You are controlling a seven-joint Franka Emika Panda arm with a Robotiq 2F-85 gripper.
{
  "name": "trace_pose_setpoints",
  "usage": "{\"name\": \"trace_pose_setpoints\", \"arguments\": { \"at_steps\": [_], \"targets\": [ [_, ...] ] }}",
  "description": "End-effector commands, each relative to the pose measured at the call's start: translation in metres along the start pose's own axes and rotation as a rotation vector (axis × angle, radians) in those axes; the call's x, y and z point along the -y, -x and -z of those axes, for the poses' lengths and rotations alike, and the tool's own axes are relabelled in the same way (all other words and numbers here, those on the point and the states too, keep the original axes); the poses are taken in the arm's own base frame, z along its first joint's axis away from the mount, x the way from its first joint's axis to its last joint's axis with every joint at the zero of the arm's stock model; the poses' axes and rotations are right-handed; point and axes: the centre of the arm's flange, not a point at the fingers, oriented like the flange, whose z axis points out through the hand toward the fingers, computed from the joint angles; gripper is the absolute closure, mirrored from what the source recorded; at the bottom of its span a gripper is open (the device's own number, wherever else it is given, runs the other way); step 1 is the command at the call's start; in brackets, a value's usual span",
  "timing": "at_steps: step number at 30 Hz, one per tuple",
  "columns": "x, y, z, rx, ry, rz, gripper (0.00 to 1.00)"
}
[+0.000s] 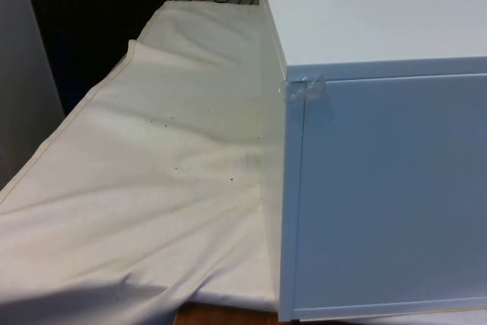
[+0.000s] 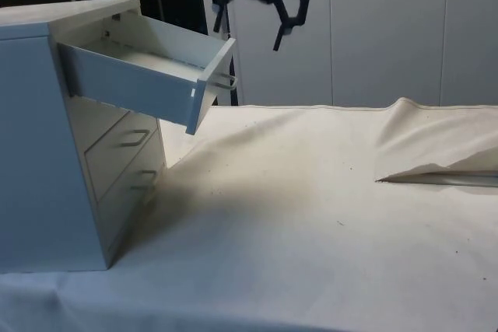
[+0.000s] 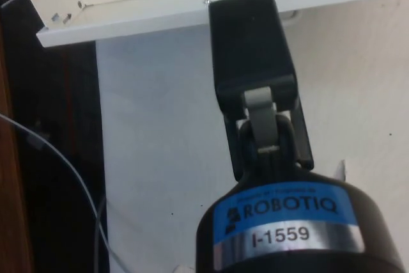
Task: Open the drawer, then close it.
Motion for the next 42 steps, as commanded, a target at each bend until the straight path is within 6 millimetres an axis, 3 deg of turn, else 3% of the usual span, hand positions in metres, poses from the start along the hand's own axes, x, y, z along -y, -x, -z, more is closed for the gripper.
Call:
{"name": "trace_pose_setpoints", "arguments": {
  "at_steps": [1,14,22,42],
  "targets": [
    [0.003,-0.003,-0.002,0.004,0.003,0.002,0.00],
    [0.028,-0.024,-0.018,0.006,-0.042,0.043,0.00],
    [0.028,-0.038,-0.030,0.031,-0.067,0.064,0.00],
    [0.031,-0.035,-0.036,0.123,-0.121,0.067,0.00]
  ]
}}
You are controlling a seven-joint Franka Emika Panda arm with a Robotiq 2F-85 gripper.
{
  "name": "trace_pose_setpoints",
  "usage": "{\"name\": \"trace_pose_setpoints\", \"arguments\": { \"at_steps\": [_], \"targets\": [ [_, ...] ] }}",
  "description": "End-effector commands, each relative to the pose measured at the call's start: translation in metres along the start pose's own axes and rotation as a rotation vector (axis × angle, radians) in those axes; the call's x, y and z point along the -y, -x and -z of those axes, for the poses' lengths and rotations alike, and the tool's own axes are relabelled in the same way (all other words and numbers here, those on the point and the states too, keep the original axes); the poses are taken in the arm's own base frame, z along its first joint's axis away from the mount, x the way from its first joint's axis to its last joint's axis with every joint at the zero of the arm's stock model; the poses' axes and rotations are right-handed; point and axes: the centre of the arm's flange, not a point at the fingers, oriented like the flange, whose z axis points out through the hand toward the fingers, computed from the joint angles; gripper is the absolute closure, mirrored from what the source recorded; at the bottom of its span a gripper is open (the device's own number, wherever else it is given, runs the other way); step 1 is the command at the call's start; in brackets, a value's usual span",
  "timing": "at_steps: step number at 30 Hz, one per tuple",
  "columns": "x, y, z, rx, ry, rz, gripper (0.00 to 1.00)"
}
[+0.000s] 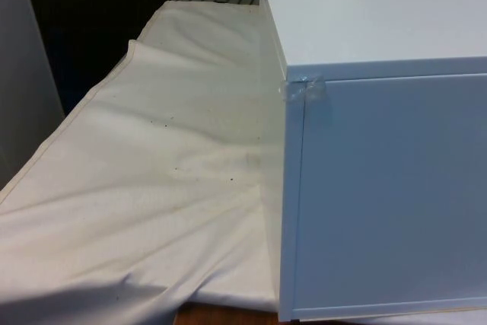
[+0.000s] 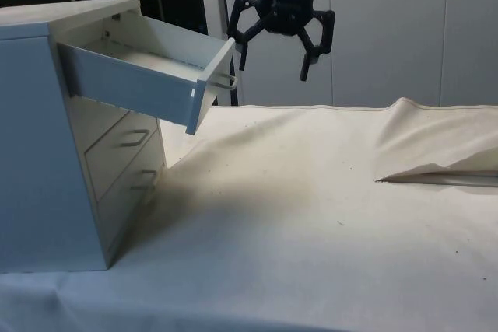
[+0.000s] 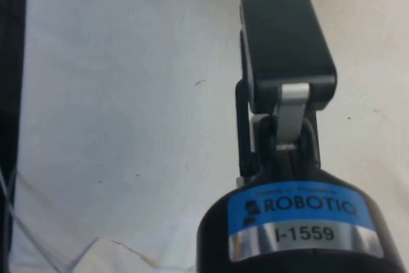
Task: Open the drawer, then close it.
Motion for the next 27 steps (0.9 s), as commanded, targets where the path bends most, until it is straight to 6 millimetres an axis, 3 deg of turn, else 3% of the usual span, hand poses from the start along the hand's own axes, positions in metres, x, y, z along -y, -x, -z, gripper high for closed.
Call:
{"name": "trace_pose_setpoints", "arguments": {
  "at_steps": [1,15,27],
  "targets": [
    [-0.001,0.003,-0.001,0.026,-0.004,-0.002,0.00],
    [-0.002,0.004,-0.002,0.112,0.006,-0.018,0.00],
    [-0.007,-0.009,0.001,0.142,0.065,-0.018,0.00]
  ]
}}
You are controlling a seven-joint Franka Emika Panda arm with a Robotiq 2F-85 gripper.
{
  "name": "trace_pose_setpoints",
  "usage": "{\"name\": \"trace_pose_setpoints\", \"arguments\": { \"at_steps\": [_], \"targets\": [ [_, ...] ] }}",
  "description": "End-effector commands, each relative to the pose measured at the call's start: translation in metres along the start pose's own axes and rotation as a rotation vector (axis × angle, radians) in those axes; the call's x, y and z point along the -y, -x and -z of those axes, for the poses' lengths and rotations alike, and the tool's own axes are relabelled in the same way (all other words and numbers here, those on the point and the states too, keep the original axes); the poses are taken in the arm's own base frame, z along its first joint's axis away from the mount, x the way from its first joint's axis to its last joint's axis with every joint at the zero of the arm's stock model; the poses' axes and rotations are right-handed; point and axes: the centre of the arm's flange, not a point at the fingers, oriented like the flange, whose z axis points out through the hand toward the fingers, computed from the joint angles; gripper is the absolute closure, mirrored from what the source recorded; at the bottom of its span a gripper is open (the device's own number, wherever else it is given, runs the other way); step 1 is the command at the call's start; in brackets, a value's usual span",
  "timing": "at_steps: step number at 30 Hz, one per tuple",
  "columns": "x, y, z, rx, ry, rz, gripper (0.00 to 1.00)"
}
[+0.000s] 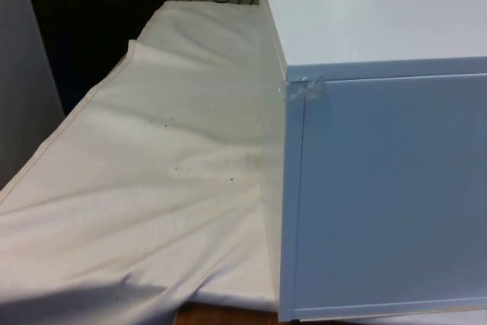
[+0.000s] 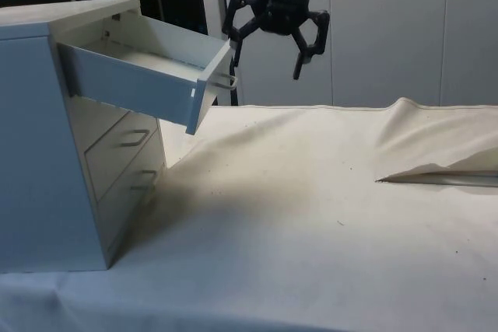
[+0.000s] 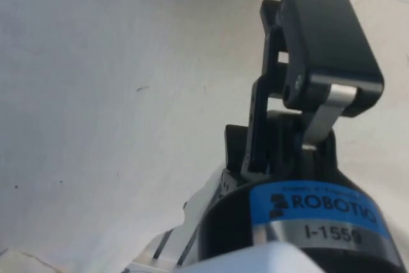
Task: Open the drawer, then close it.
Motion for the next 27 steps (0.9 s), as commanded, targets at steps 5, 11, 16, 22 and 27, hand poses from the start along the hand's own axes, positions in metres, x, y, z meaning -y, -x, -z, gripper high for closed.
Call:
{"name": "trace_pose_setpoints", "arguments": {
  "at_steps": [5,11,16,22,27],
  "targets": [
    [-0.001,-0.004,-0.002,0.009,0.034,-0.003,0.00],
    [0.009,-0.008,-0.017,-0.001,0.022,-0.017,0.00],
    [0.011,-0.011,-0.022,-0.017,0.026,-0.025,0.00],
    [0.007,-0.008,-0.018,-0.003,0.068,-0.034,0.00],
    [0.005,-0.008,-0.016,-0.005,0.093,-0.041,0.06]
  ]
}}
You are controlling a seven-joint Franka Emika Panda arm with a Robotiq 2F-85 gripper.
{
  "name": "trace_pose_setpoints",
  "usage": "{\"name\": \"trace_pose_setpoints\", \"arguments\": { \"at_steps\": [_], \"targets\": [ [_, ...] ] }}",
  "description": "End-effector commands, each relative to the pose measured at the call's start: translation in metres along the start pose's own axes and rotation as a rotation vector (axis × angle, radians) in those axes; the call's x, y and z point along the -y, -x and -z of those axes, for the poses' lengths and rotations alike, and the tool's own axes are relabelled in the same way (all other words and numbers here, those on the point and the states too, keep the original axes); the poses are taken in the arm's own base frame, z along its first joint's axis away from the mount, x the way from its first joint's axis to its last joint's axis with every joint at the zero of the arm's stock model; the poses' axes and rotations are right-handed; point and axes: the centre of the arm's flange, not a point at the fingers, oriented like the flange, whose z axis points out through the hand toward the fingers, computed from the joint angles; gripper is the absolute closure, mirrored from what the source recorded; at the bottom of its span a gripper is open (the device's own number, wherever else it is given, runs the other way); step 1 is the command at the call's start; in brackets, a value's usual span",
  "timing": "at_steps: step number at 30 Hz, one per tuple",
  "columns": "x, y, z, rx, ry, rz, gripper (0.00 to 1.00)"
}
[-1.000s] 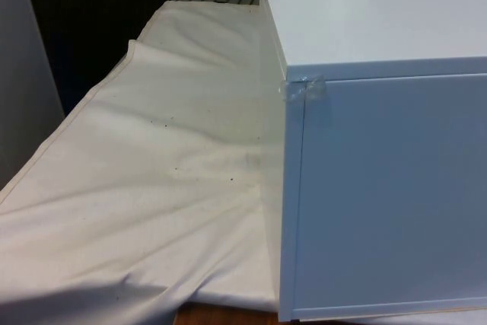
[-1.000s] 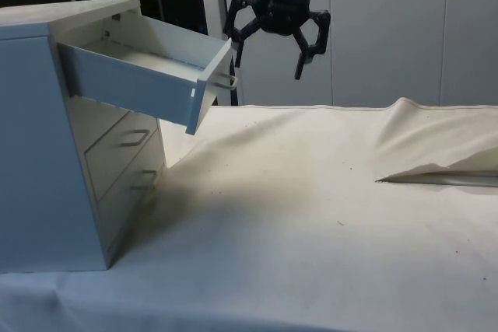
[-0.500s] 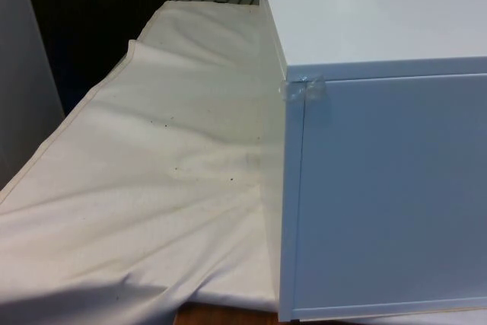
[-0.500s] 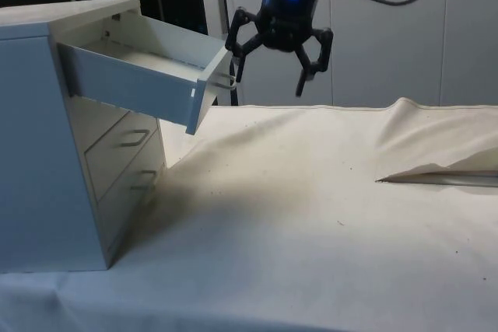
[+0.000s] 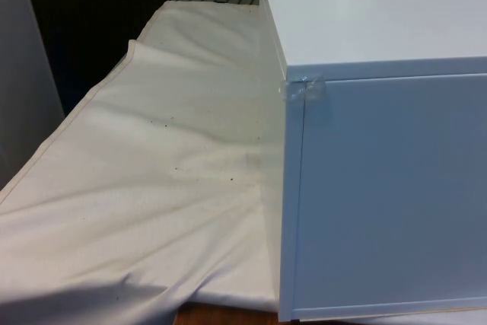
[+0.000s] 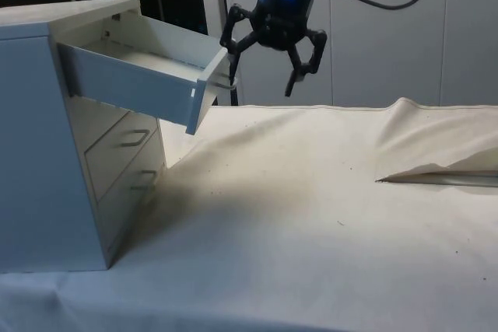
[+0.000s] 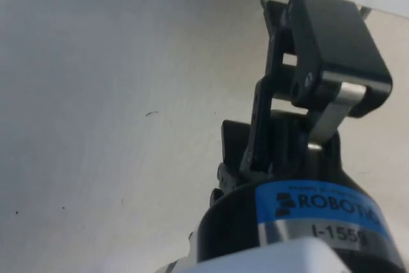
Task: Open the drawer, then close it.
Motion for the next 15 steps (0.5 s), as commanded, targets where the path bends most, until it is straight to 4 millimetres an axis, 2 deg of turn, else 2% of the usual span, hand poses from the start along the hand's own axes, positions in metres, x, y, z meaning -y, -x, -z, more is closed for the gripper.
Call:
{"name": "trace_pose_setpoints", "arguments": {
  "at_steps": [1,7,8,9,12,15],
  "targets": [
    [-0.0015,0.0040,0.0010,0.019,0.023,-0.003,0.11],
    [-0.0003,0.0000,0.0002,-0.002,0.010,-0.004,0.44],
    [-0.0025,0.0041,0.0017,0.018,0.033,-0.005,0.44],
    [-0.0026,0.0040,0.0018,0.018,0.034,-0.004,0.54],
    [-0.0027,0.0043,0.0016,0.018,0.035,-0.006,0.72],
    [-0.0024,0.0042,0.0015,0.017,0.036,-0.006,0.86]
  ]
}}
